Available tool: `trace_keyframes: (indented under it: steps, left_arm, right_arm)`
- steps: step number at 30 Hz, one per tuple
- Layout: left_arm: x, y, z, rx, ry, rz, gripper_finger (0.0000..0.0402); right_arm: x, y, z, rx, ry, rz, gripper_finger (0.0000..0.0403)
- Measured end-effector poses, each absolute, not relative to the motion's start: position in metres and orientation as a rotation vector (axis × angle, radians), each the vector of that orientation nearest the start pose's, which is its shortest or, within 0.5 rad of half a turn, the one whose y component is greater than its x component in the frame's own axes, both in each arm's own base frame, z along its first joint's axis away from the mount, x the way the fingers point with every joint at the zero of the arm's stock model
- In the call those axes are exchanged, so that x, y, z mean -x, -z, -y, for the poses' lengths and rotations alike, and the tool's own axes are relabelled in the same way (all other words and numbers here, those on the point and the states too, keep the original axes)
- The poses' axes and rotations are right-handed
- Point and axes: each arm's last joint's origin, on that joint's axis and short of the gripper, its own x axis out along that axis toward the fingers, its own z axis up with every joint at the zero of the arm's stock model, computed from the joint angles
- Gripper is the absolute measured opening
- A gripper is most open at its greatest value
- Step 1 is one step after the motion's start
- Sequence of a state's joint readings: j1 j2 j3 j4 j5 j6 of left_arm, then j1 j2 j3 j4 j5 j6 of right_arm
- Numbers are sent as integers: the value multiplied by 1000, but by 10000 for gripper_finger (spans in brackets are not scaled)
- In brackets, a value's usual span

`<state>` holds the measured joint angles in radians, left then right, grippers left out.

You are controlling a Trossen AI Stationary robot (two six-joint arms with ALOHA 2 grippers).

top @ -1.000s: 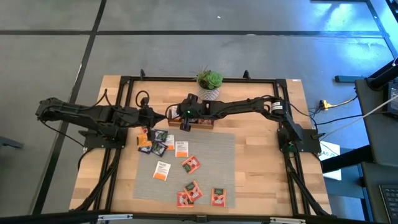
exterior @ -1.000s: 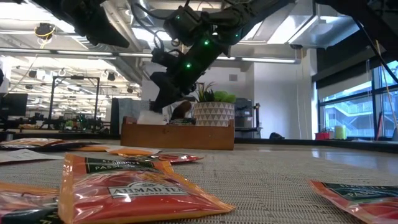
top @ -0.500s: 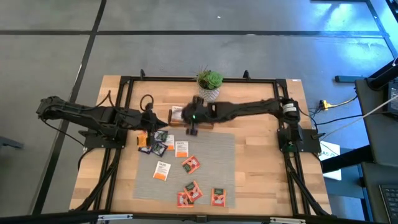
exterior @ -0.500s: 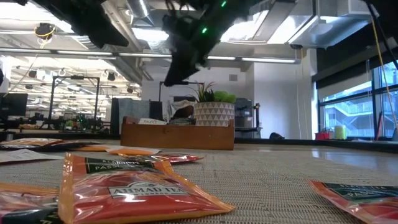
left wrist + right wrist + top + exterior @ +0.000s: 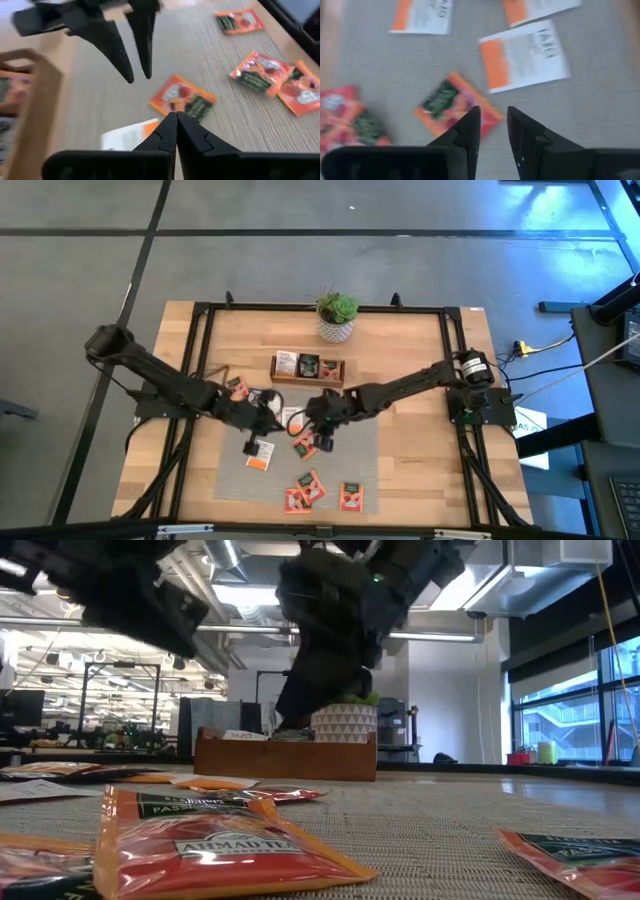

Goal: Pick & Place Tea
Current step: Put the orange tea bag into the right section of the wooden organizer

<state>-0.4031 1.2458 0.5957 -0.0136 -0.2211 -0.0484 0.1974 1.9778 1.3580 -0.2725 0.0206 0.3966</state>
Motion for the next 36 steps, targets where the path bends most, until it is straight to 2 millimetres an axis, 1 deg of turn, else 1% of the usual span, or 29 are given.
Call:
trace_keyframes:
  steps: [5, 7, 11, 13, 16, 18, 23, 26, 29, 32, 36]
  left_arm:
    - [-237, -167, 104, -191, 188, -691, 4]
    - [-241, -157, 109, -182, 193, -702, 4]
    - [-251, -144, 117, -149, 198, -672, 4]
    - [-254, -139, 119, -152, 201, -662, 5]
    - [-256, -137, 119, -190, 212, -648, 11]
    - [-256, -136, 119, -215, 209, -649, 23]
    - [-255, -136, 120, -229, 218, -646, 81]
    - [-255, -136, 120, -220, 216, -646, 117]
    - [-255, -136, 120, -193, 207, -650, 141]
    - [-255, -136, 120, -208, 210, -649, 152]
    - [-255, -131, 121, -329, 237, -661, 150]
  right_arm:
    - [-403, -161, -91, -404, 13, -894, 98]
    - [-402, -157, -94, -437, 13, -871, 98]
    - [-396, -147, -96, -474, 18, -859, 107]
    - [-396, -147, -98, -490, 17, -848, 118]
    - [-395, -146, -99, -515, 23, -846, 139]
    - [-394, -145, -99, -521, 32, -858, 153]
    - [-395, -145, -98, -514, 60, -840, 178]
    - [-395, -145, -98, -553, 82, -838, 183]
    - [-395, -144, -99, -574, 91, -840, 183]
    - [-395, -142, -99, -602, 106, -845, 184]
    - [-395, -137, -99, -642, 134, -860, 184]
